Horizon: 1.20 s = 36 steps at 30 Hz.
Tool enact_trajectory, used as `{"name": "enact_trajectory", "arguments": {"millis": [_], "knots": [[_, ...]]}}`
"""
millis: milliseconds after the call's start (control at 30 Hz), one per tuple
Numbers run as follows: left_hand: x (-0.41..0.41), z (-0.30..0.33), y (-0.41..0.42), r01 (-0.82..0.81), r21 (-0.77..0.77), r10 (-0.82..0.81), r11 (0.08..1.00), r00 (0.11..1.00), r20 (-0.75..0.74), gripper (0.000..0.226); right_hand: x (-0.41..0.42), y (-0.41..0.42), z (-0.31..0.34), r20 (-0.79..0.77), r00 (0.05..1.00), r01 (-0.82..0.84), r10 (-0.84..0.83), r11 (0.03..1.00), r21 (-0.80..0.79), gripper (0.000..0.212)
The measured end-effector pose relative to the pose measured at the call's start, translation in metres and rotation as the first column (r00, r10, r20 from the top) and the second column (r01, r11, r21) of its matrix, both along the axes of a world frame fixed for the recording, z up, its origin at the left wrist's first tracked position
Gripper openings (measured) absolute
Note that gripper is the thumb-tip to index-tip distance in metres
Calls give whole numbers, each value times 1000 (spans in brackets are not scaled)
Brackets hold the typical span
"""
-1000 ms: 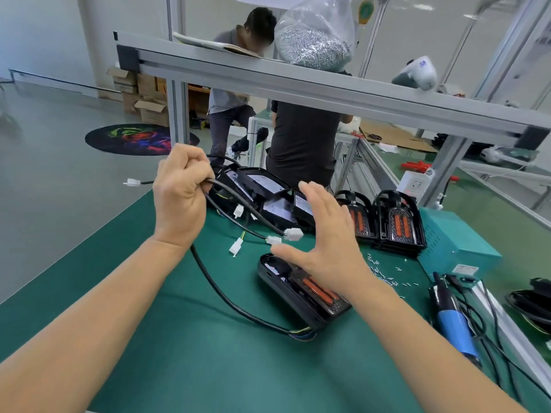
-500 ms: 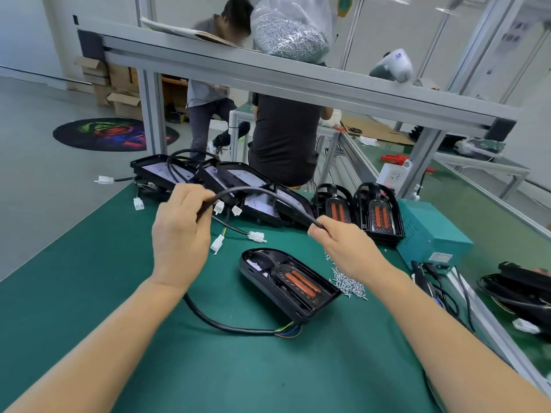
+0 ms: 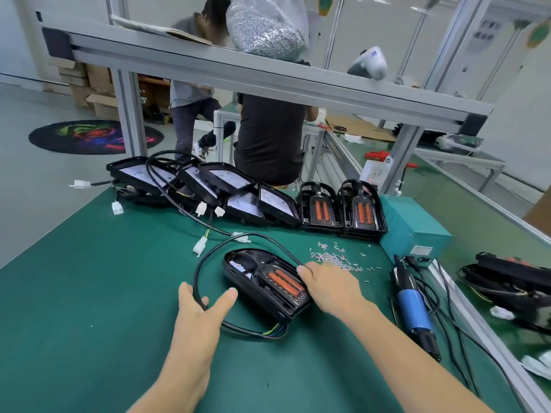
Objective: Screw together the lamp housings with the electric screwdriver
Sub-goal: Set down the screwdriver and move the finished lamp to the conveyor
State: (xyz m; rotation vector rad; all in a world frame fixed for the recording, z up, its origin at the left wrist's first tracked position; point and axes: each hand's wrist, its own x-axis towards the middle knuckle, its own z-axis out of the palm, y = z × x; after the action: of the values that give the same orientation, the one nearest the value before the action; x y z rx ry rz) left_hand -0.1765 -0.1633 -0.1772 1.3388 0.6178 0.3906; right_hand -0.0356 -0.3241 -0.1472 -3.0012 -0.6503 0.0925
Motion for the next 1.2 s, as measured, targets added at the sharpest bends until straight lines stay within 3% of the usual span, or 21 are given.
{"name": "enact_trajectory", "arguments": {"millis": [100, 233, 367, 533, 667, 767, 867, 1200], "knots": [[3, 4, -20, 0, -115, 3, 993, 1000, 30, 82, -3, 2, 0, -93, 995, 51, -43, 995, 83, 35], [17, 10, -45, -24, -148, 34, 989, 997, 67, 60, -15, 5, 4, -162, 986, 66, -35, 980, 189, 38], [29, 12, -47, -140, -220, 169, 965, 978, 122, 30, -28, 4, 7, -192, 981, 64, 4, 934, 351, 43], [25, 7, -39, -95, -252, 153, 963, 963, 223, 34, -42, 3, 5, -312, 945, 126, 96, 773, 622, 33], [24, 11, -37, -18, -149, 70, 989, 935, 349, 42, -52, -1, 4, -424, 884, 242, 197, 583, 775, 20], [31, 18, -33, 70, -71, -34, 995, 907, 421, 44, -57, -10, 6, -484, 846, 358, 224, 434, 827, 51], [43, 29, -33, 185, -18, -156, 982, 871, 465, 46, -62, -23, 12, -481, 847, 405, 224, 313, 859, 66], [94, 67, -91, 470, 86, -447, 878, 743, 498, 43, -63, -88, 39, -270, 962, 271, -31, 207, 940, 69]]}}
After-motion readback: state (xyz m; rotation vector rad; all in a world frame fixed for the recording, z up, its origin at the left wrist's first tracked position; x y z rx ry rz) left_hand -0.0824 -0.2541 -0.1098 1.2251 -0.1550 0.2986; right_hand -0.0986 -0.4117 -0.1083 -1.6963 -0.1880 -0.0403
